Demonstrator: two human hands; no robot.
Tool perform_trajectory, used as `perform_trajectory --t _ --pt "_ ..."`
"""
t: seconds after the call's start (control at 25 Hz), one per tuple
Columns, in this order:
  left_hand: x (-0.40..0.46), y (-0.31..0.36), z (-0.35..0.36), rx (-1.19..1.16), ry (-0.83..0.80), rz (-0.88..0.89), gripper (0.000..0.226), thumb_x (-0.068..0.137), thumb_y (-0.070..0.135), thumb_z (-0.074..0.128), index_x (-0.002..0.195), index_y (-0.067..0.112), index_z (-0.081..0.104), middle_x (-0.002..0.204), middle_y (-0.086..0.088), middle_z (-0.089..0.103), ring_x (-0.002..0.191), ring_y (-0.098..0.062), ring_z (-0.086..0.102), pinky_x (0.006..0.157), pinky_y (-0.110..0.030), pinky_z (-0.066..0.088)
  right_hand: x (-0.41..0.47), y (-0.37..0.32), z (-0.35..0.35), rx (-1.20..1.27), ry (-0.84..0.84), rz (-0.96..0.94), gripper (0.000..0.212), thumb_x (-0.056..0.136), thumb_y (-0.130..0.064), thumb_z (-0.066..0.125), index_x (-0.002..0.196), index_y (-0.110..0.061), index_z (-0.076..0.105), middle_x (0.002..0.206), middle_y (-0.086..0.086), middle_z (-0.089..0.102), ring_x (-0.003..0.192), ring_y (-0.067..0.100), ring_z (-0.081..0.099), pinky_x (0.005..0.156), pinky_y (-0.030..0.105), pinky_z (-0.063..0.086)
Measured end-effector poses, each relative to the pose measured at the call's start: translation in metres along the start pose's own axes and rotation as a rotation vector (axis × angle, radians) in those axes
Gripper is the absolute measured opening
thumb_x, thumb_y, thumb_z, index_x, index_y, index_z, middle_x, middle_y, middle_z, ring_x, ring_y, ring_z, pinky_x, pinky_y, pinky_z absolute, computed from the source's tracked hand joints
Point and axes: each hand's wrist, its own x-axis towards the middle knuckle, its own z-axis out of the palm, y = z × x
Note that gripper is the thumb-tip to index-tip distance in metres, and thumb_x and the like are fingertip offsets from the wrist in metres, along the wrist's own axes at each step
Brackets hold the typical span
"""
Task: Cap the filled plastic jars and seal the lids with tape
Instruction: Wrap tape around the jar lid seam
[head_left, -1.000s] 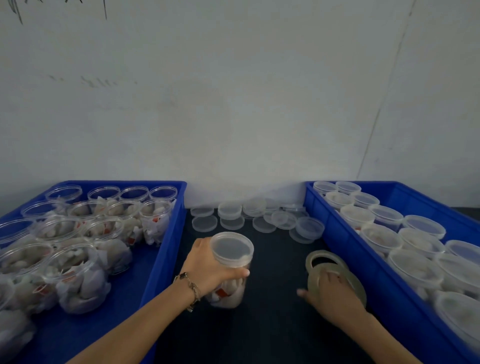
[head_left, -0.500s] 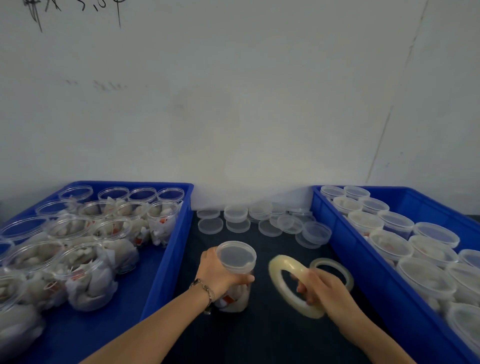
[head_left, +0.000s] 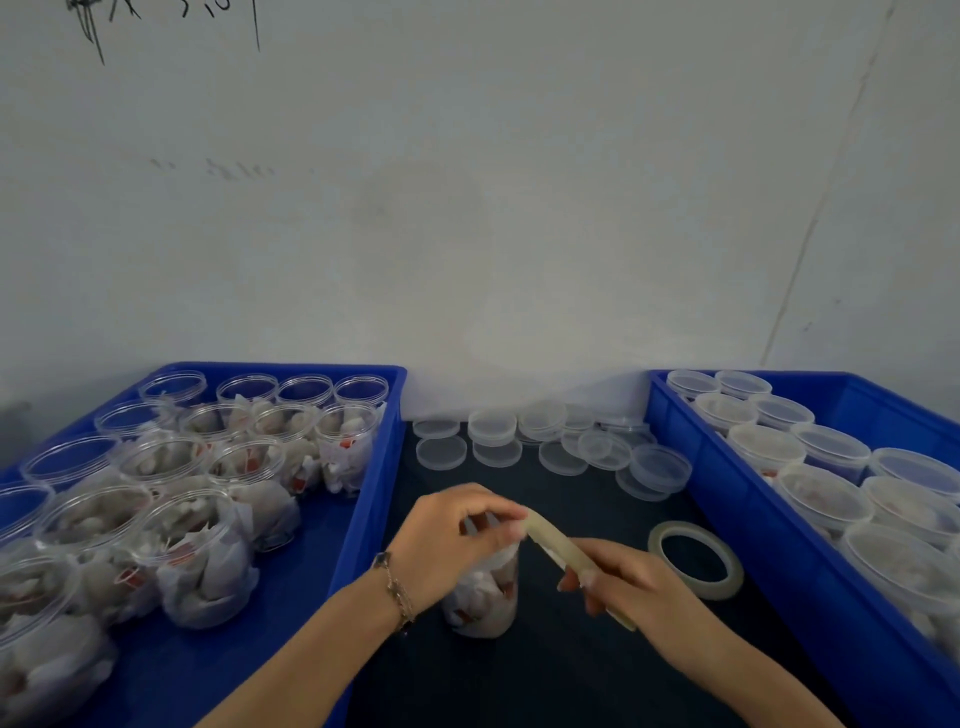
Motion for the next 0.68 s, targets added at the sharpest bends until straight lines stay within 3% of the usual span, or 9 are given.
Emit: perform_trajectory --t 0.24,0.48,0.68 --pt "0.0 -0.009 0.018 0.037 0.088 0.023 0.013 0.077 0.028 0.075 0.085 0.02 0.068 0.086 0.007 0.066 0.082 0.0 0.061 0.075 -0.015 0.048 0.004 0.004 0.007 -0.084 -0.002 -0.049 0.032 0.096 -0.015 0.052 0.112 -0.043 0.054 0.094 -0.016 0.068 0.084 0.002 0.062 0.077 0.016 0.049" --pt "0.003 -0.017 0.021 -0.006 0.08 -0.041 0.015 0.083 0.03 0.068 0.083 0.037 0.055 0.088 0.013 0.061 0.085 0.016 0.054 0.072 -0.003 0.042 0.004 0.004 0.01 -0.095 0.003 -0.086 0.032 0.096 -0.014 0.053 0.113 -0.04 0.054 0.097 -0.015 0.068 0.09 0.002 0.063 0.077 0.016 0.049" --pt "0.004 -0.017 0.021 -0.087 0.069 0.003 0.016 0.085 0.025 0.066 0.075 0.035 0.057 0.078 0.013 0.061 0.077 0.011 0.056 0.07 -0.006 0.043 0.003 0.006 0.01 -0.091 -0.025 -0.083 0.035 0.095 -0.012 0.053 0.115 -0.041 0.052 0.098 -0.016 0.068 0.095 0.0 0.062 0.078 0.017 0.049"
